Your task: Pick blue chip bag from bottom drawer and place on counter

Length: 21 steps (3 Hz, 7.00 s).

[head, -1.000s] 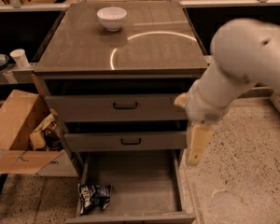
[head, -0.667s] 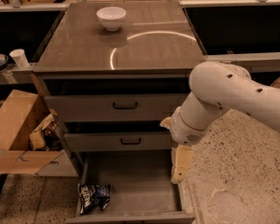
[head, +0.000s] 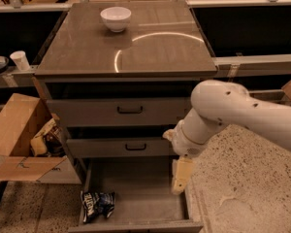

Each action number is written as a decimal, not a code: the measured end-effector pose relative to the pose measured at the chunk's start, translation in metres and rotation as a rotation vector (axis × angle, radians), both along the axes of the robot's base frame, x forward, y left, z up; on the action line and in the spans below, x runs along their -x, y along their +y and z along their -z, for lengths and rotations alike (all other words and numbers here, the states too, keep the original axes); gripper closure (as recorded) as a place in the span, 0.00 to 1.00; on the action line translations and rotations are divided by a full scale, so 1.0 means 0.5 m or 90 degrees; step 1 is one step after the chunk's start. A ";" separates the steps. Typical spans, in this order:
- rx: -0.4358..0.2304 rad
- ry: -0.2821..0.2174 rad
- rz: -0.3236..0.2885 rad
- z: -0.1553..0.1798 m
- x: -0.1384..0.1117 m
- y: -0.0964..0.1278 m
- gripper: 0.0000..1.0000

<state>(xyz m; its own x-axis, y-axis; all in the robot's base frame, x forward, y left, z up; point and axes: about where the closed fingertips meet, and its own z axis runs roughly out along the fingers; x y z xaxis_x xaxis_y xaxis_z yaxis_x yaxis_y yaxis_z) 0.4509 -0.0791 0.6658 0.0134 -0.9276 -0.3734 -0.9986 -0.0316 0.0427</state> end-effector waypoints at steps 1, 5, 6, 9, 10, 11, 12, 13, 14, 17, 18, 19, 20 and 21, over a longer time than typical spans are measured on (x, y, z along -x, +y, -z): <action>-0.033 0.008 -0.004 0.144 -0.019 0.047 0.00; -0.198 0.114 0.035 0.594 0.012 0.227 0.00; -0.198 0.114 0.035 0.594 0.012 0.227 0.00; -0.218 0.089 0.098 0.864 -0.151 0.324 0.00; -0.244 0.088 0.097 0.921 -0.188 0.378 0.00; -0.272 0.086 0.092 0.967 -0.229 0.432 0.00; -0.272 0.083 0.094 0.965 -0.234 0.431 0.00; -0.263 0.083 0.080 0.974 -0.224 0.454 0.00; -0.258 0.089 0.046 1.004 -0.213 0.508 0.00; -0.275 0.103 0.015 1.061 -0.205 0.572 0.42; -0.292 0.097 0.011 1.055 -0.202 0.575 0.66; -0.337 0.075 0.012 1.020 -0.198 0.562 0.89; -0.398 0.014 0.023 0.944 -0.199 0.513 1.00; -0.436 -0.047 0.047 0.865 -0.187 0.423 1.00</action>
Offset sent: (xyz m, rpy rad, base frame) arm 0.0196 0.0870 -0.2378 0.2020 0.0808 0.0038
